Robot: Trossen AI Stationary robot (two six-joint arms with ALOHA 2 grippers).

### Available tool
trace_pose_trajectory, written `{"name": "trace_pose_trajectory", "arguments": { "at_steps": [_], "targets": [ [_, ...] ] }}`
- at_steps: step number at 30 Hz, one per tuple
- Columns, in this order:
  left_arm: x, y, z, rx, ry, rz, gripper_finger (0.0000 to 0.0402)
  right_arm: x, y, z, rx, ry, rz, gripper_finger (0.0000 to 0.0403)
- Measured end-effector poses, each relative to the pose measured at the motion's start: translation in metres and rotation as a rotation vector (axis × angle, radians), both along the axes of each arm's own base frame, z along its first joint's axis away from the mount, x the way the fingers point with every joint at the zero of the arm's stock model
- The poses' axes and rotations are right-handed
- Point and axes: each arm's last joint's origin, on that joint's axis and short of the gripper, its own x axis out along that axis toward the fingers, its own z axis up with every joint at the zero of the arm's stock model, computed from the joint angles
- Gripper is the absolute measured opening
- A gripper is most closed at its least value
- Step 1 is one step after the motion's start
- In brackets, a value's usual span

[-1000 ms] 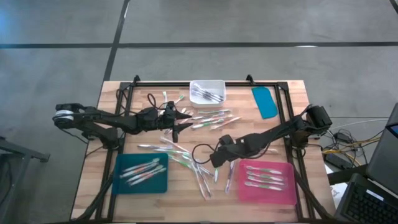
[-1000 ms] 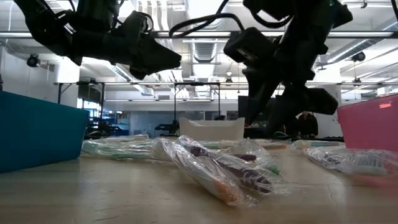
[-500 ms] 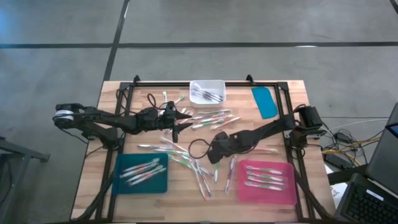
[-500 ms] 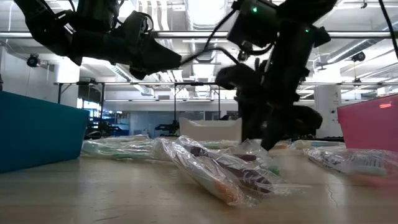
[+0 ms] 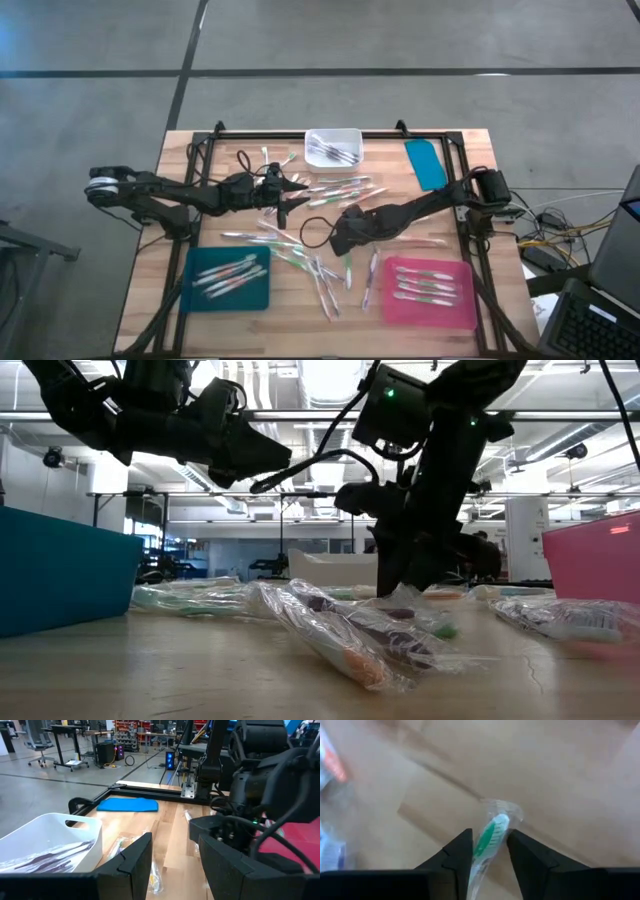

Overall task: Pick & Place Toothbrushes
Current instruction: Put the green toothbrush into the pink bin

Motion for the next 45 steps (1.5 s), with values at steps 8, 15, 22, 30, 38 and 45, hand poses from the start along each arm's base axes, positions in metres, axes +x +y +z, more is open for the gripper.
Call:
{"name": "trace_pose_trajectory", "arguments": {
  "at_steps": [8,15,22,30,38,45],
  "targets": [
    [0.0,0.0,0.0,0.0,0.0,0.001,0.0167,0.0,-0.013,-0.001,-0.028,0.018,0.032,0.0045],
    [0.0,0.0,0.0,0.0,0.0,0.001,0.0167,0.006,-0.016,0.005,-0.047,0.001,0.066,0.0022],
    [0.0,0.0,0.0,-0.001,0.001,0.001,0.0167,0.018,-0.023,0.032,-0.081,-0.046,0.14,0.0022],
    [0.0,0.0,-0.002,-0.006,0.017,0.001,0.0167,0.021,-0.03,0.091,-0.131,0.05,0.266,0.0022],
    [0.0,0.0,-0.002,-0.008,0.024,0.001,0.0167,0.015,-0.025,0.153,-0.151,0.163,0.377,0.0022],
    [0.0,0.0,-0.002,-0.008,0.024,0.001,0.0167,0.001,-0.007,0.19,-0.147,0.241,0.447,0.0022]
  ]
}}
